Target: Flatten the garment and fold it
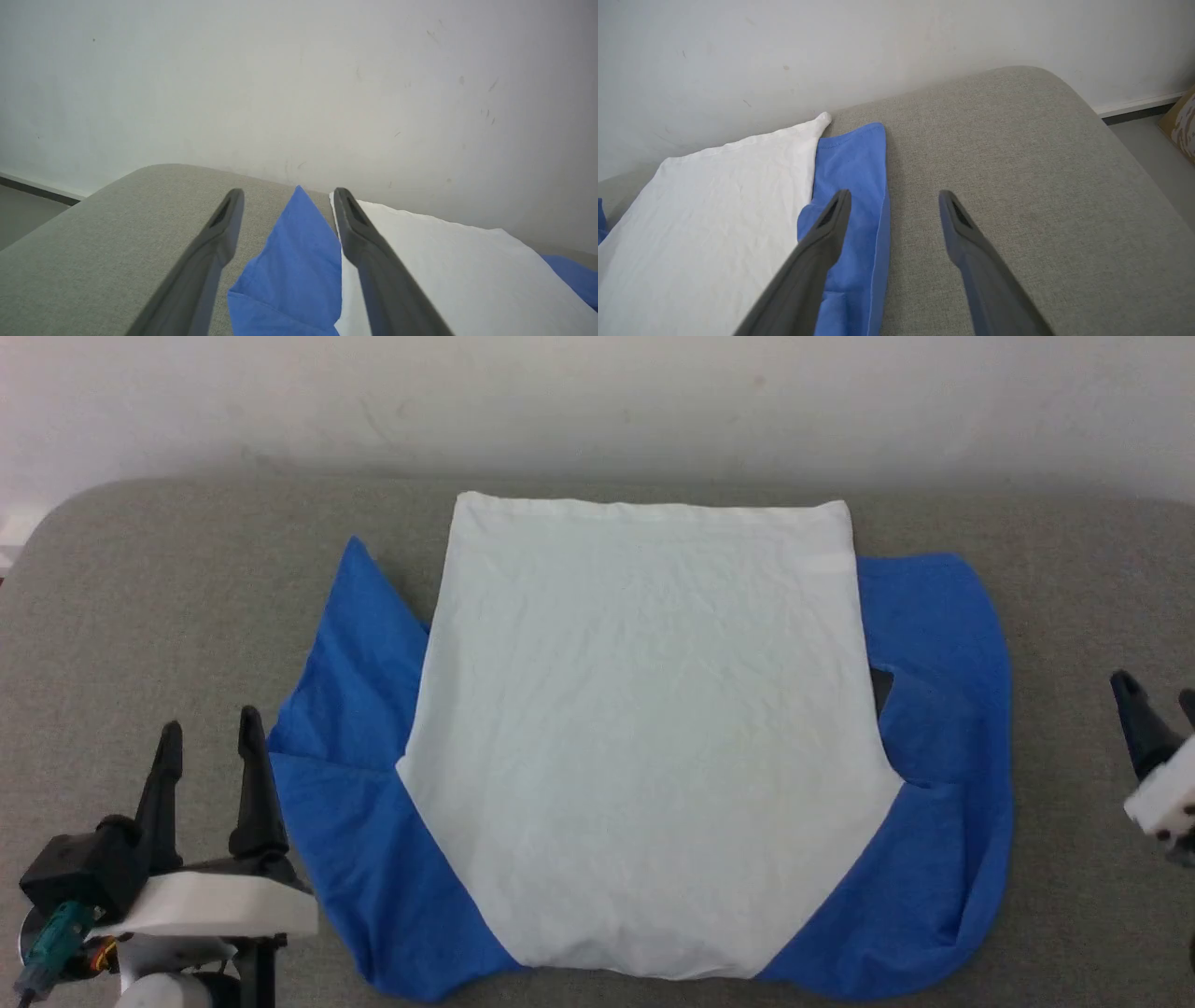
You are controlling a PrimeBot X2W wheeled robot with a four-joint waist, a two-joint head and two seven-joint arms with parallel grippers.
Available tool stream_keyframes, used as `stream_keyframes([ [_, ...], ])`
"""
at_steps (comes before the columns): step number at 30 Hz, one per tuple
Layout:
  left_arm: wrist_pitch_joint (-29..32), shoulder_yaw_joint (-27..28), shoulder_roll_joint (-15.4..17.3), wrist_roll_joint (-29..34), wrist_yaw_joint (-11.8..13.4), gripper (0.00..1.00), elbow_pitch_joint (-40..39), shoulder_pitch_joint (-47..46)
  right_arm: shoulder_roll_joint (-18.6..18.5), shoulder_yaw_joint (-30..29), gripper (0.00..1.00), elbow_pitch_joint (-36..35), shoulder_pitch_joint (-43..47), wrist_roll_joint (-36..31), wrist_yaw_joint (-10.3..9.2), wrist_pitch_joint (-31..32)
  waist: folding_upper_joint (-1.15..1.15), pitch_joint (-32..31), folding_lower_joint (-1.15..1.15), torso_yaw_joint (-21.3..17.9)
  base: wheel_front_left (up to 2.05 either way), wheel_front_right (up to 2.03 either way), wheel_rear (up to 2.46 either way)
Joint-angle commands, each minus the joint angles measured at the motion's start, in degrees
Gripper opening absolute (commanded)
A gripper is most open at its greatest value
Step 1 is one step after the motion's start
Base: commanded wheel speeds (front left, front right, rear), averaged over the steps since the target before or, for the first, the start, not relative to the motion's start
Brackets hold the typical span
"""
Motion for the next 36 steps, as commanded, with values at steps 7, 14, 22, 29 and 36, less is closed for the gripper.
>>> stream_keyframes([
  [7,-5.5,-0.4,-2.3,5.6,-3.5,1.00,0.8,-5.8,-2.1,3.7,1.00,14.9,-19.3,-9.4,-0.04,1.1,0.00,8.0,0.00,0.7,0.00,0.00,0.00],
  [14,-5.6,1.7,-6.6,9.5,-6.3,1.00,-2.0,-9.2,-4.2,2.7,1.00,28.9,-34.4,-20.0,-0.04,4.9,0.00,14.5,0.00,3.1,0.00,0.00,0.00],
  [22,-5.6,3.1,-10.7,12.1,-9.6,1.00,-2.5,-11.6,-6.9,4.9,1.00,37.3,-41.4,-27.9,-0.04,4.6,0.00,19.9,0.00,5.1,0.00,0.00,0.00],
  [29,-5.6,4.0,-12.7,13.3,-11.9,1.00,-1.2,-12.3,-7.8,6.3,1.00,42.8,-42.4,-29.8,-0.04,3.5,0.00,21.3,0.00,5.1,0.00,0.00,0.00],
  [36,-5.6,5.1,-13.7,13.8,-13.2,1.00,0.3,-12.2,-7.8,3.6,0.00,45.5,-42.5,-26.0,-0.04,0.9,0.00,17.8,0.00,3.7,0.00,0.00,0.00],
])
